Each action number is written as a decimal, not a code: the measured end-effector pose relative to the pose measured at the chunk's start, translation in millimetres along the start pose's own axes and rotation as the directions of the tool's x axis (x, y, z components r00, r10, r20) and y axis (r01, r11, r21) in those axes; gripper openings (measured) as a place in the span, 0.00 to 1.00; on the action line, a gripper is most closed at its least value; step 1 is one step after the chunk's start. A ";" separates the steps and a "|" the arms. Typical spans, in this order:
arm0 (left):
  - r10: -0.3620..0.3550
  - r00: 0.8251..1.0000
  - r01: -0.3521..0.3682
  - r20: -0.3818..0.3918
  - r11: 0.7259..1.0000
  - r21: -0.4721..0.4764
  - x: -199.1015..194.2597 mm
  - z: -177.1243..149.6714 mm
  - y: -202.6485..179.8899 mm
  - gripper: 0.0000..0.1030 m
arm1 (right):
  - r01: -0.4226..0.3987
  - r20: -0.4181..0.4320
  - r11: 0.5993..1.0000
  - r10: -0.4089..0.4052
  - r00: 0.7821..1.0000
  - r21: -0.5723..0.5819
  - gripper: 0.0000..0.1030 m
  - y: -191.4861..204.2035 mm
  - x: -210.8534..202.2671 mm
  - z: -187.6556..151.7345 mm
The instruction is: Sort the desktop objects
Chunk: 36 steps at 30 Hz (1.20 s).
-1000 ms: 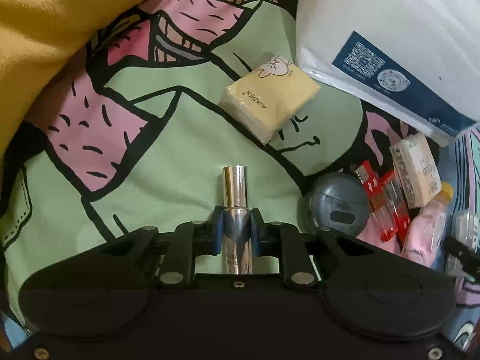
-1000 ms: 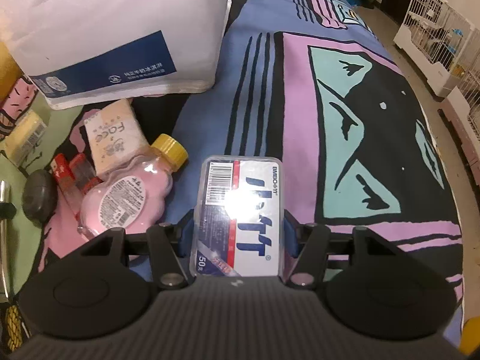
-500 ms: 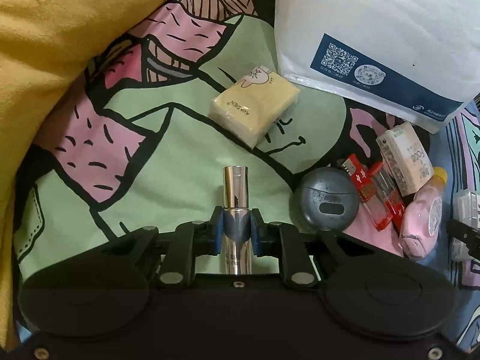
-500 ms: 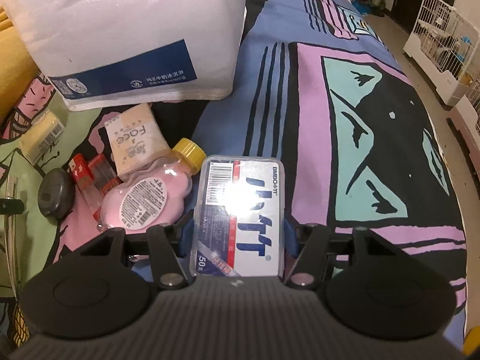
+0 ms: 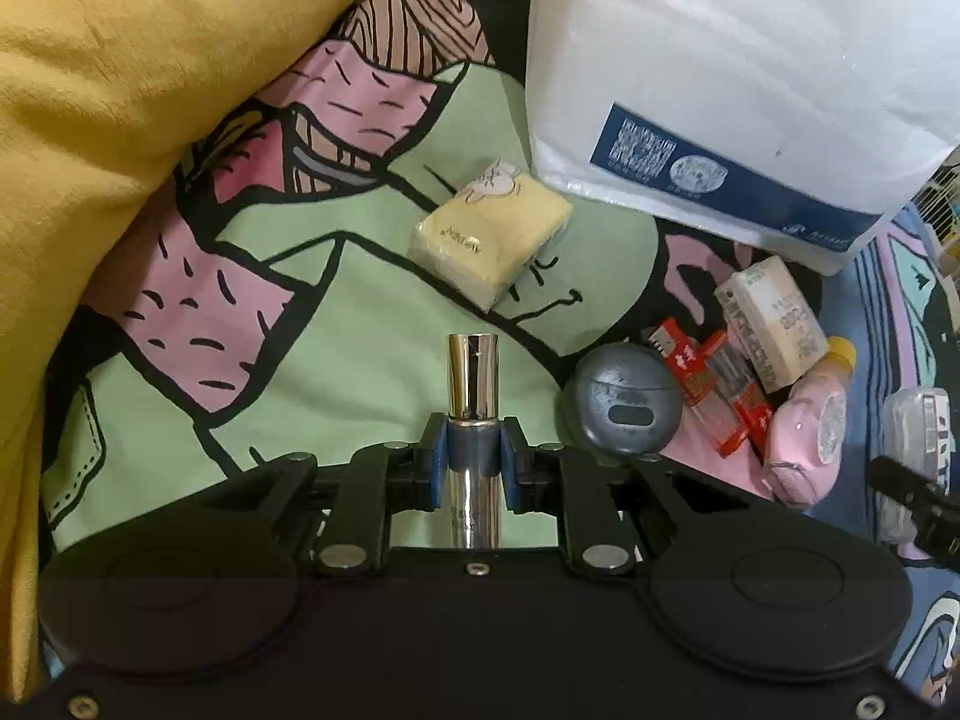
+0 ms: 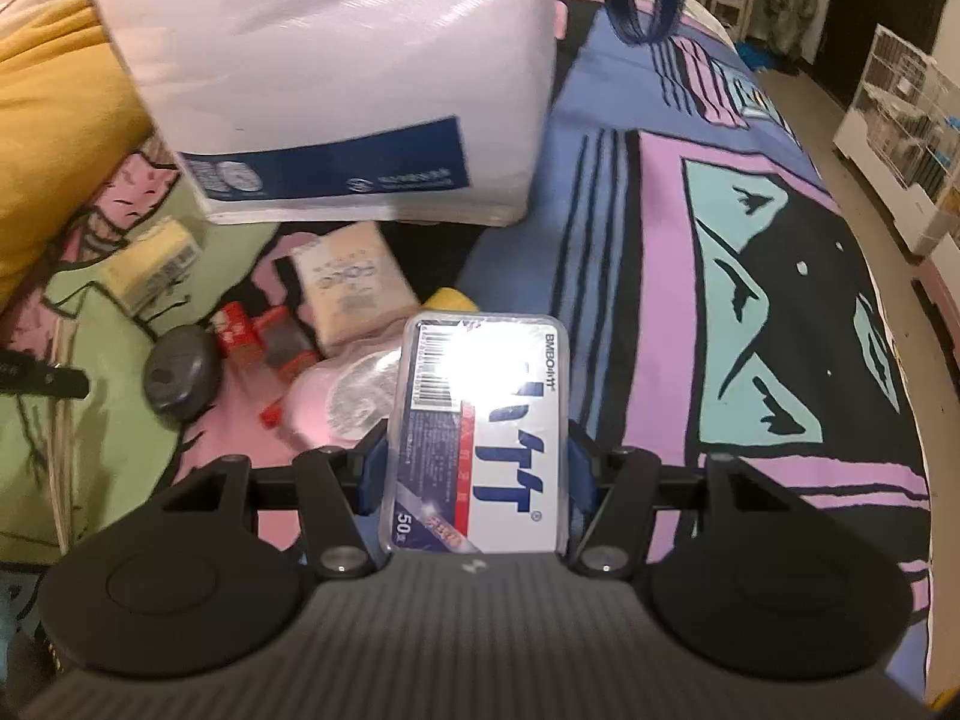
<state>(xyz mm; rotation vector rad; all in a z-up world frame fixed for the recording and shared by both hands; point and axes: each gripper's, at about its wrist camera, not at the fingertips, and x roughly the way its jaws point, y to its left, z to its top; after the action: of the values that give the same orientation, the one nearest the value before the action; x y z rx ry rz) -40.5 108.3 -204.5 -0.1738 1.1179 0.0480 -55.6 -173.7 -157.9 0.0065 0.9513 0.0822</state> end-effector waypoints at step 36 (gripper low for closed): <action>-0.107 0.945 0.072 0.309 0.990 0.122 -156.4 94.9 -60.0 0.16 | -0.085 0.352 0.985 0.134 0.926 -0.152 0.58 61.4 -149.6 124.3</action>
<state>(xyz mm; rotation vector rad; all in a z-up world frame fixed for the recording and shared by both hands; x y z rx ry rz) -17.1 72.3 -16.8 -0.1138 0.7901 -0.0653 -45.1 -119.6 38.5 -0.0482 0.5743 0.2406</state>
